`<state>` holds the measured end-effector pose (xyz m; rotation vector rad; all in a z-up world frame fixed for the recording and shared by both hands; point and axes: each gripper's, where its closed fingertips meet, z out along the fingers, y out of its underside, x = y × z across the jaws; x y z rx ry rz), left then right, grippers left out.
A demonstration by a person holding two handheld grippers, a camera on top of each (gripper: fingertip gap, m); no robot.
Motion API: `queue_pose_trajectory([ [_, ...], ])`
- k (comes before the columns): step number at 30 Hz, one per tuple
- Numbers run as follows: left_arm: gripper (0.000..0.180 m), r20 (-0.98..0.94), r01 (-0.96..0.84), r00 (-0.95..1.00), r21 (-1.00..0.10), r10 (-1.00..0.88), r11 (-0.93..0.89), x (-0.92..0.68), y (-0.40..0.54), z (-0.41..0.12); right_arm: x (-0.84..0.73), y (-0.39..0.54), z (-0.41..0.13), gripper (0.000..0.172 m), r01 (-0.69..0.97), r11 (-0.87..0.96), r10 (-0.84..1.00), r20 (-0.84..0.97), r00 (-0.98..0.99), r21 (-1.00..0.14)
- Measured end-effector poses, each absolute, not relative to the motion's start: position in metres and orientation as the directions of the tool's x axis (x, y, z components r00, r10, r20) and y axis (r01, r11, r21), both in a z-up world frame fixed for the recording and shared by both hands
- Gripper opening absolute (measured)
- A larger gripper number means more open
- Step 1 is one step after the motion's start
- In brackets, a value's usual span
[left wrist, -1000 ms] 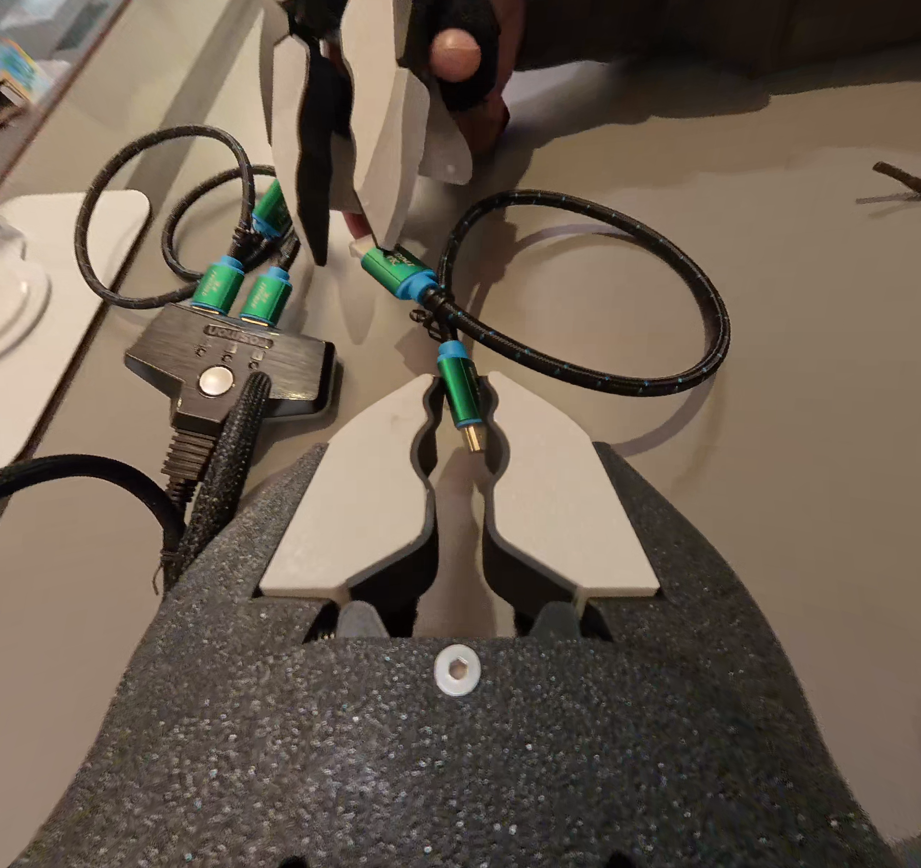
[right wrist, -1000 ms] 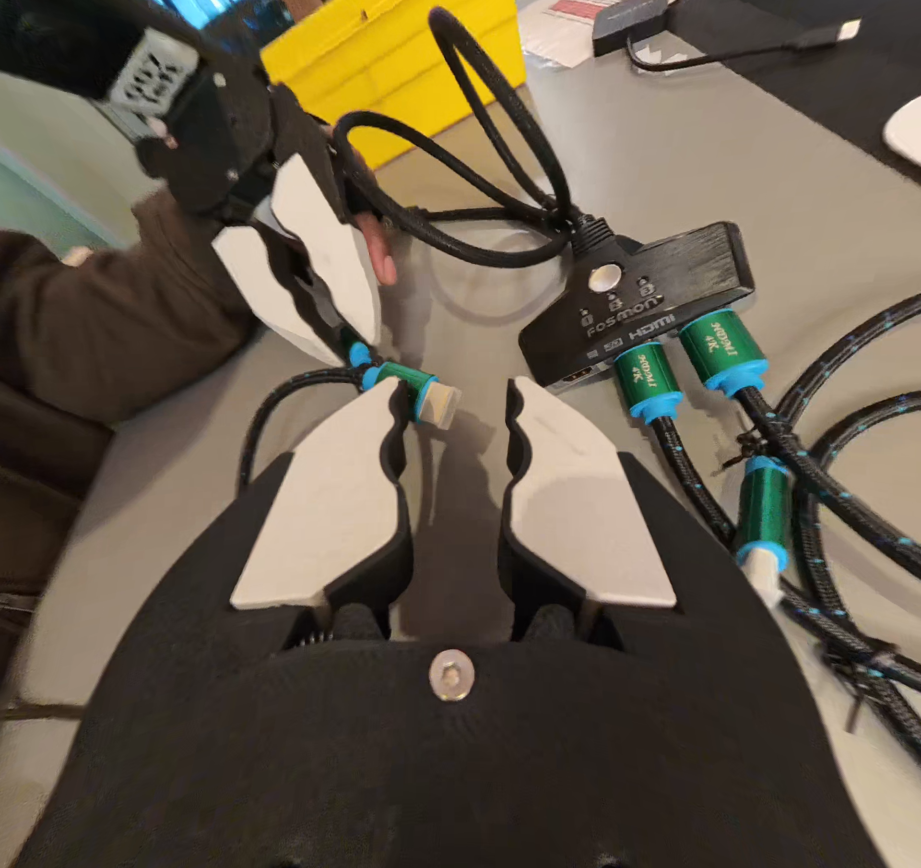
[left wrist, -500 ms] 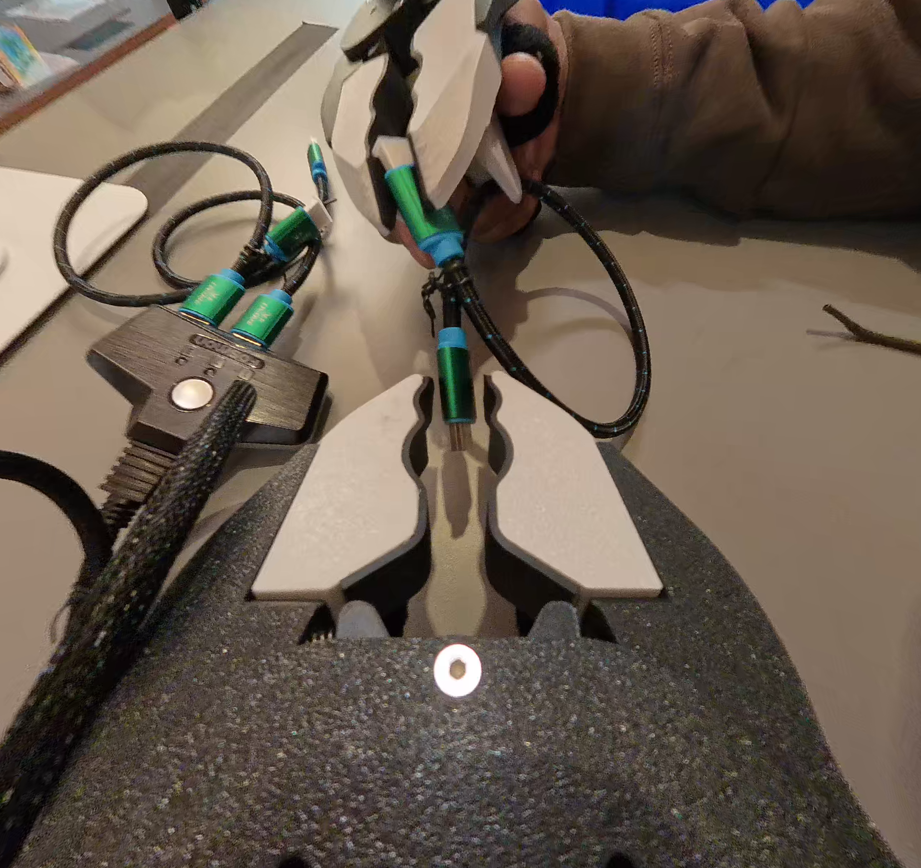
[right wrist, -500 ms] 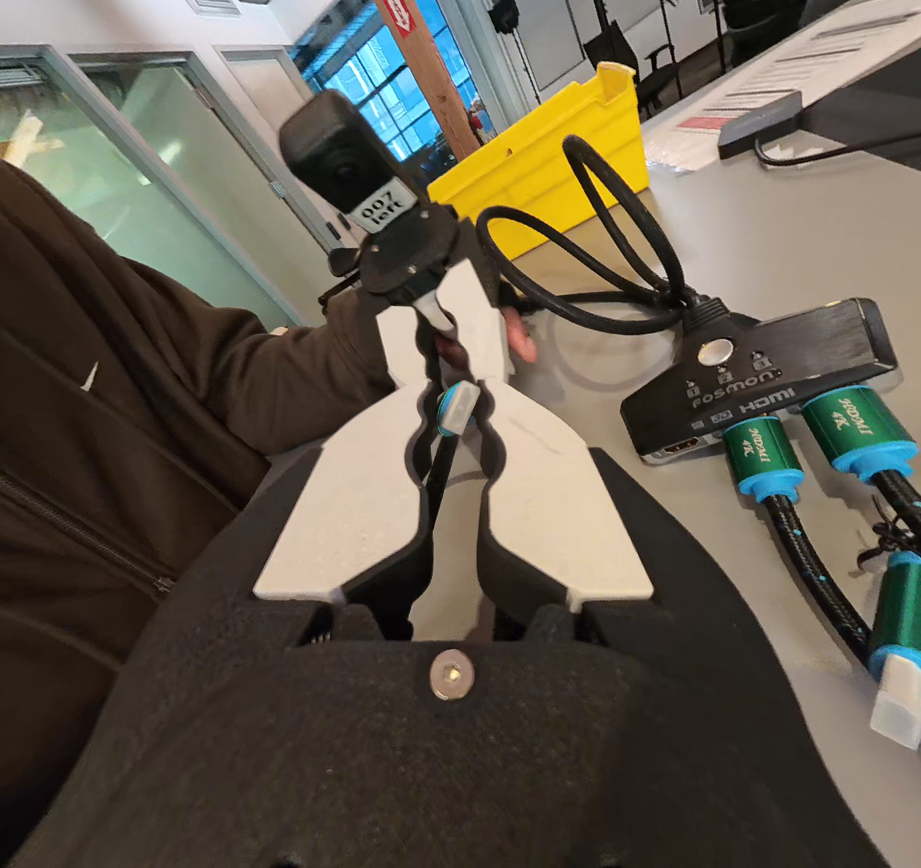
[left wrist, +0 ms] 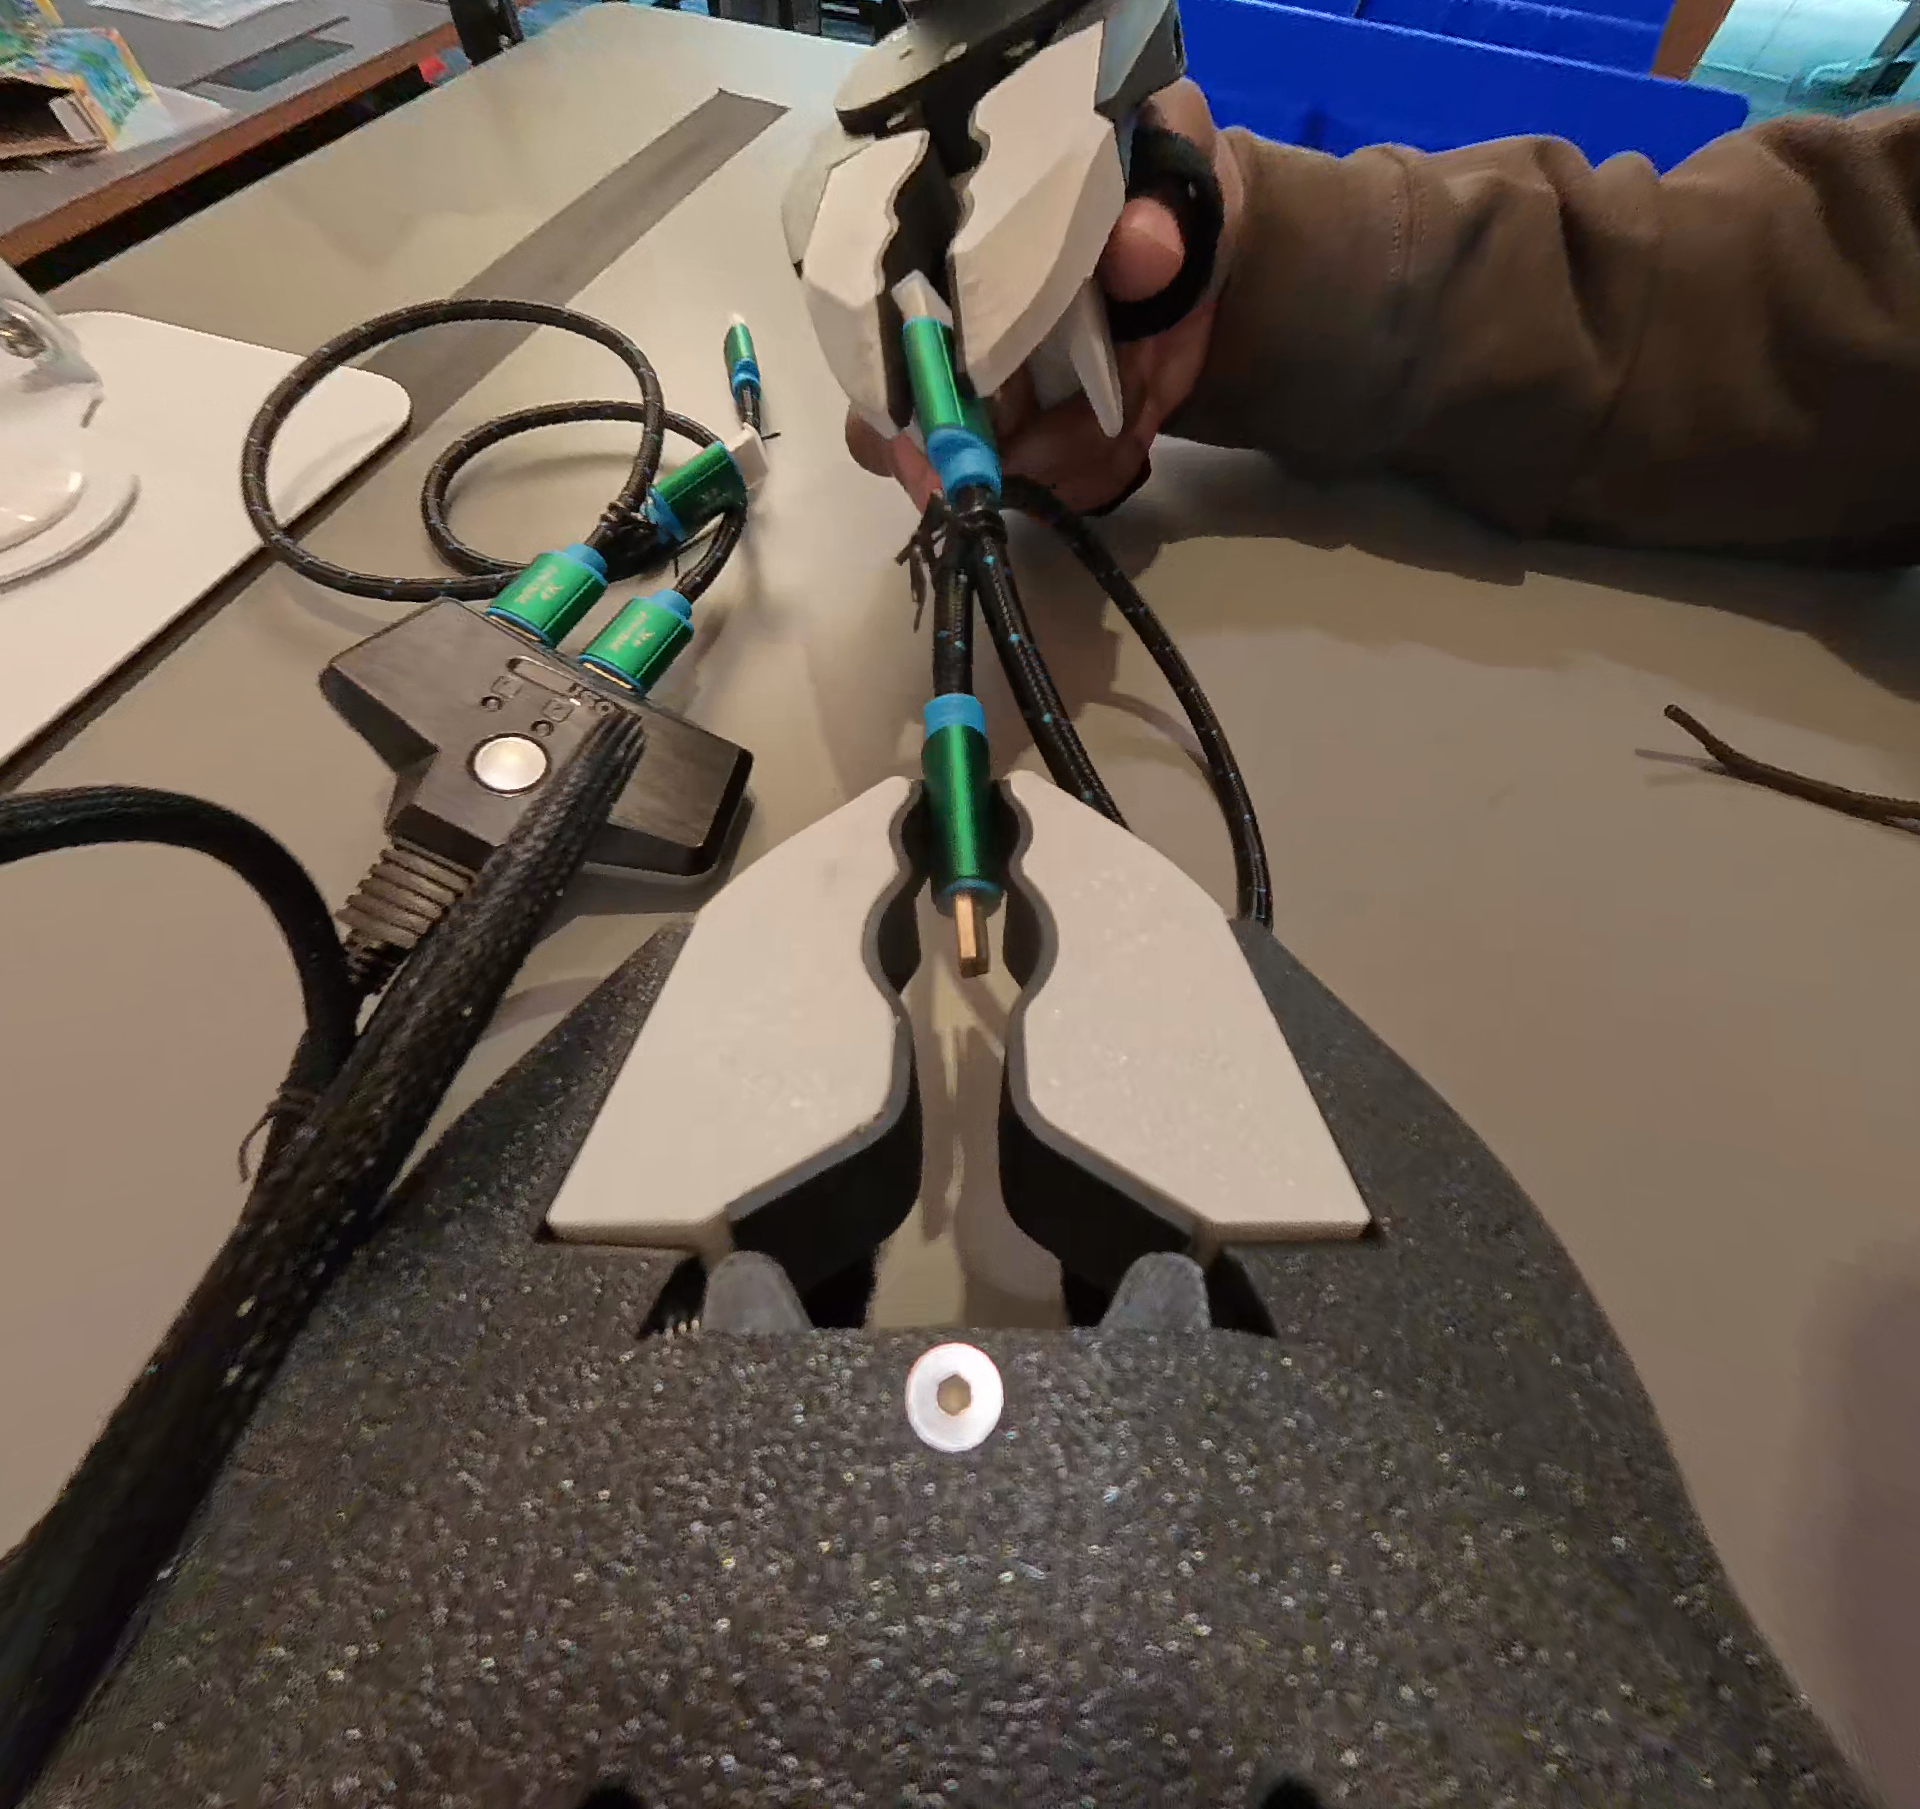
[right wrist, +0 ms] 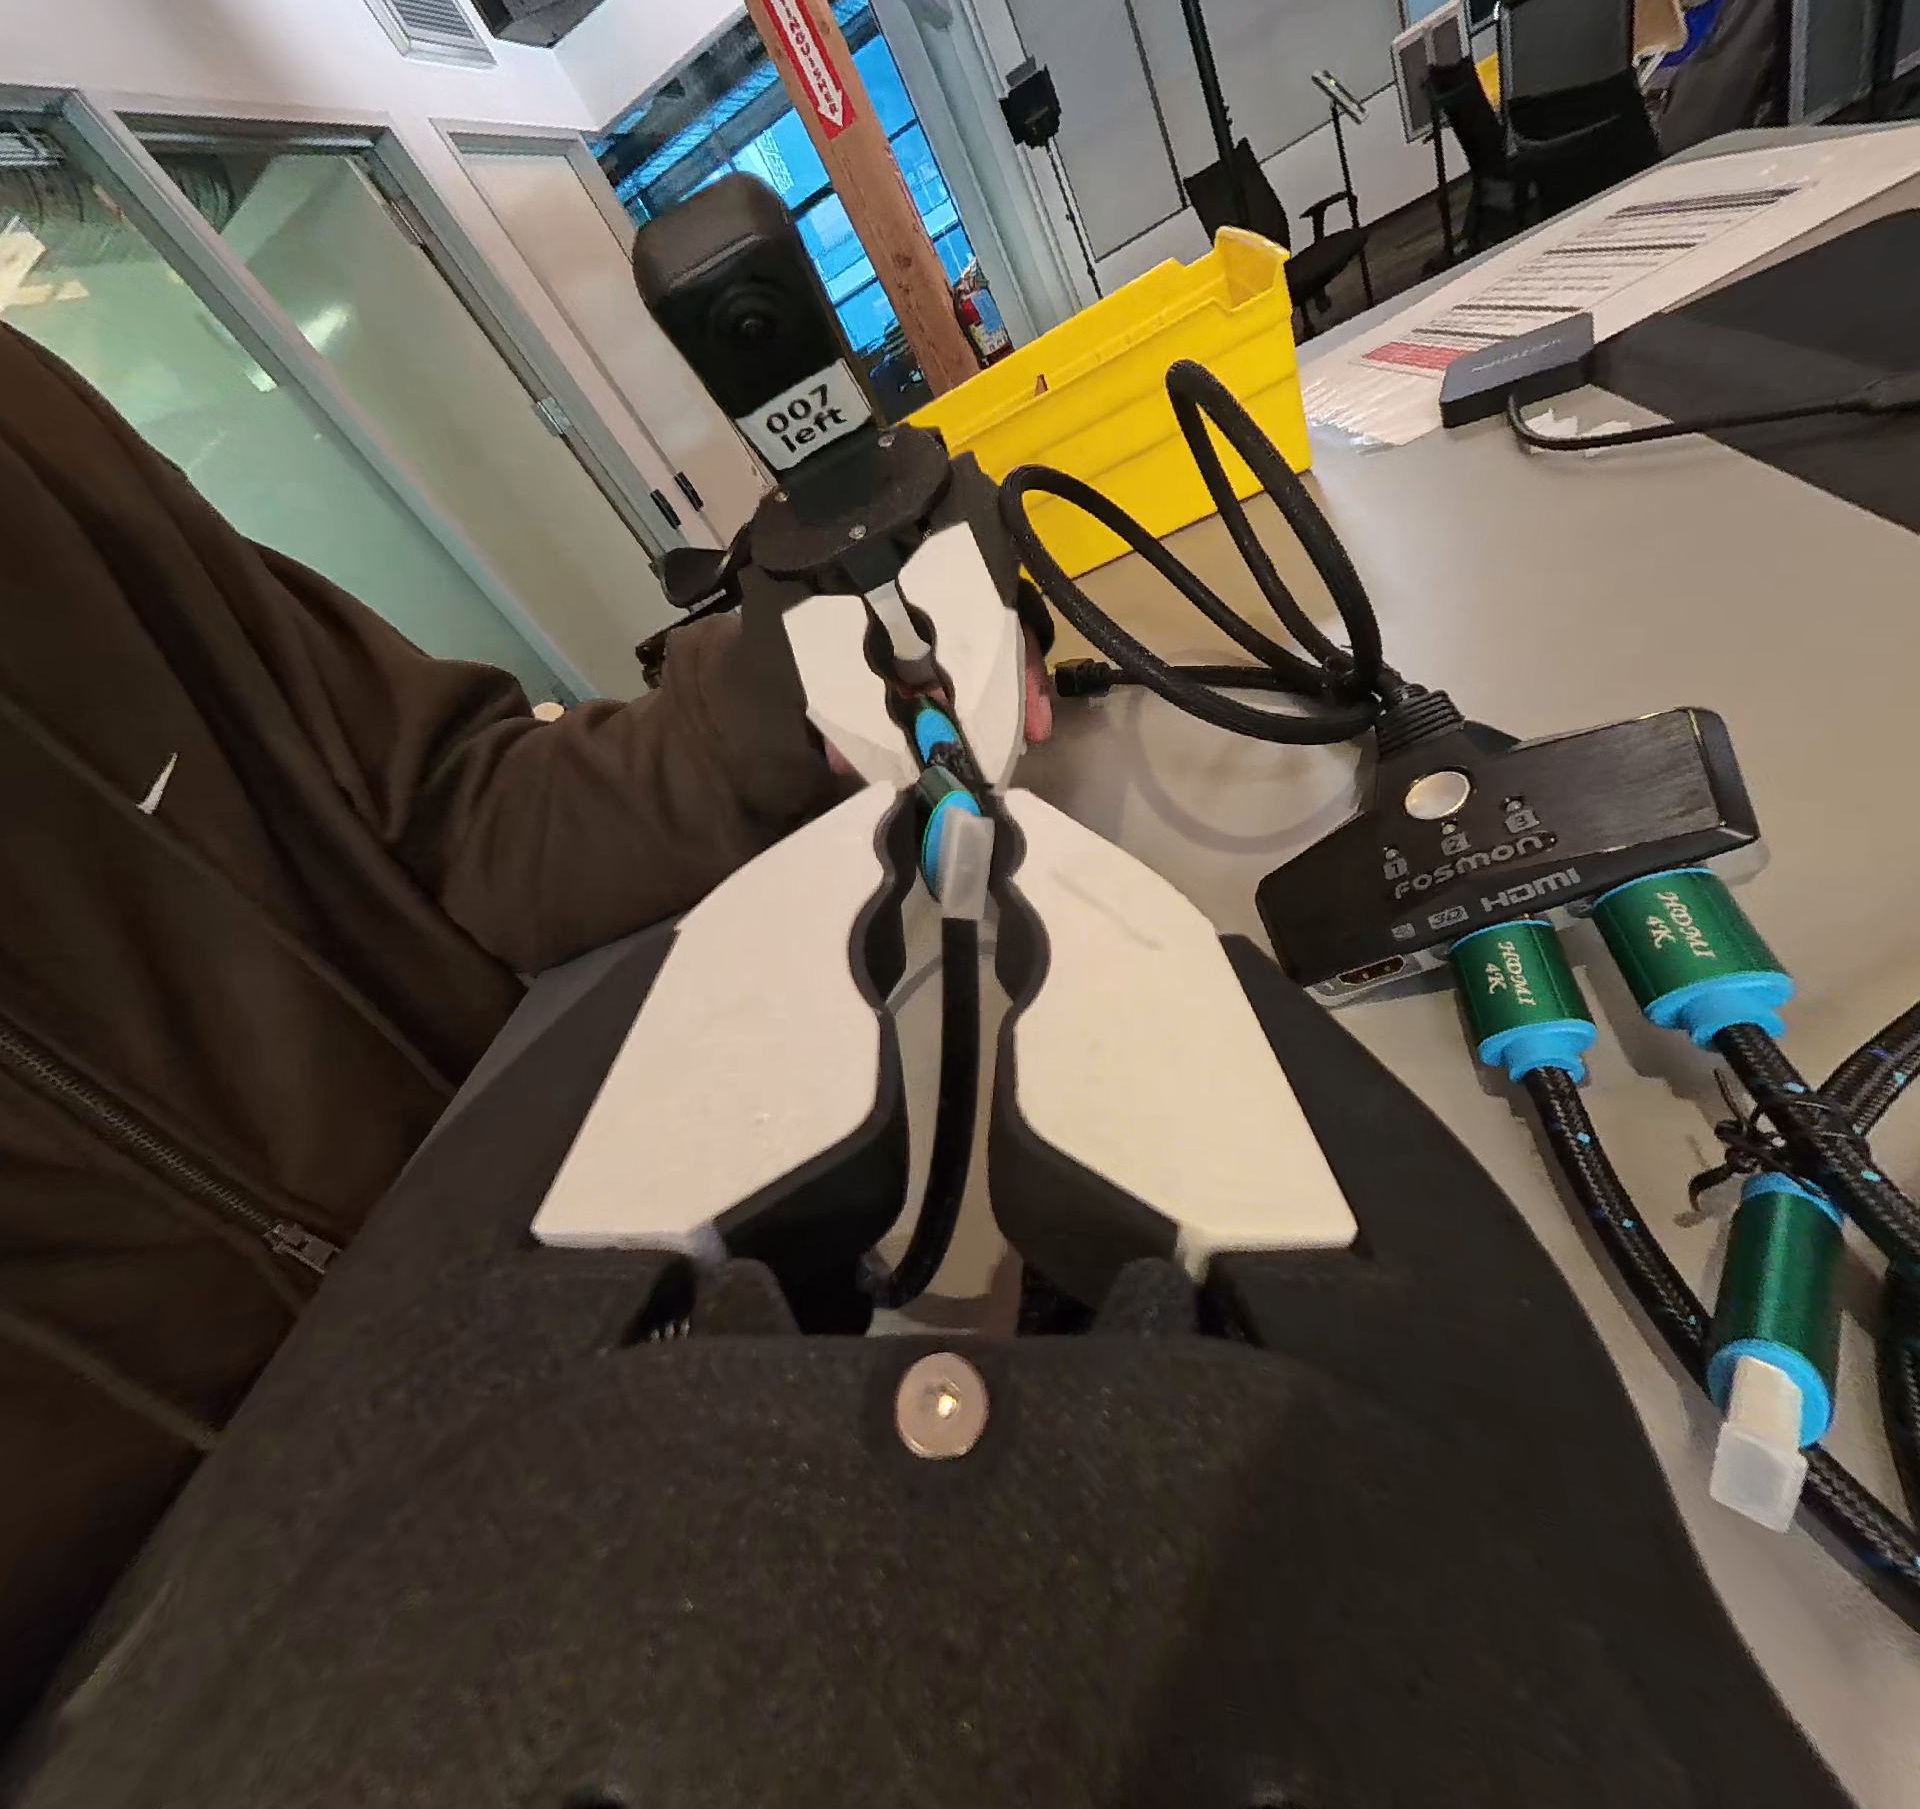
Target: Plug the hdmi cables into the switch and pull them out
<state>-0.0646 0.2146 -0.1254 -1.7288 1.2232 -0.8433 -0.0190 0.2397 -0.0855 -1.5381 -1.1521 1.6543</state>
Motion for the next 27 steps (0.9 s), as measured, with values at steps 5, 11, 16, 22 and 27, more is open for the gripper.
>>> queue_pose_trajectory([
  [5, 0.011, 0.046, -0.359, 0.321, -0.918, -0.946, -0.166, -0.077, 0.217, -0.117, -0.017, 0.241, -0.088, 0.011, 0.127, -0.448, 0.873, -0.464, -0.154, -0.885],
  [11, 0.011, 0.019, -0.320, 0.373, -0.936, -0.927, -0.148, -0.104, 0.223, -0.105, -0.011, 0.247, -0.092, 0.010, 0.124, -0.455, 0.873, -0.469, -0.135, -0.882],
  [16, 0.011, 0.011, -0.309, 0.401, -0.940, -0.916, -0.146, -0.118, 0.224, -0.101, 0.001, 0.256, -0.097, 0.006, 0.122, -0.460, 0.876, -0.472, -0.101, -0.879],
  [22, 0.011, 0.043, -0.131, 0.425, -0.985, -0.904, -0.108, -0.150, 0.217, -0.062, 0.047, 0.292, -0.077, 0.000, -0.064, -0.492, 0.869, -0.494, 0.013, -0.868],
  [27, 0.011, 0.050, -0.173, 0.362, -0.978, -0.931, -0.120, -0.121, 0.214, -0.073, 0.018, 0.283, -0.081, 0.015, 0.042, -0.405, 0.913, -0.402, 0.064, -0.913],
])
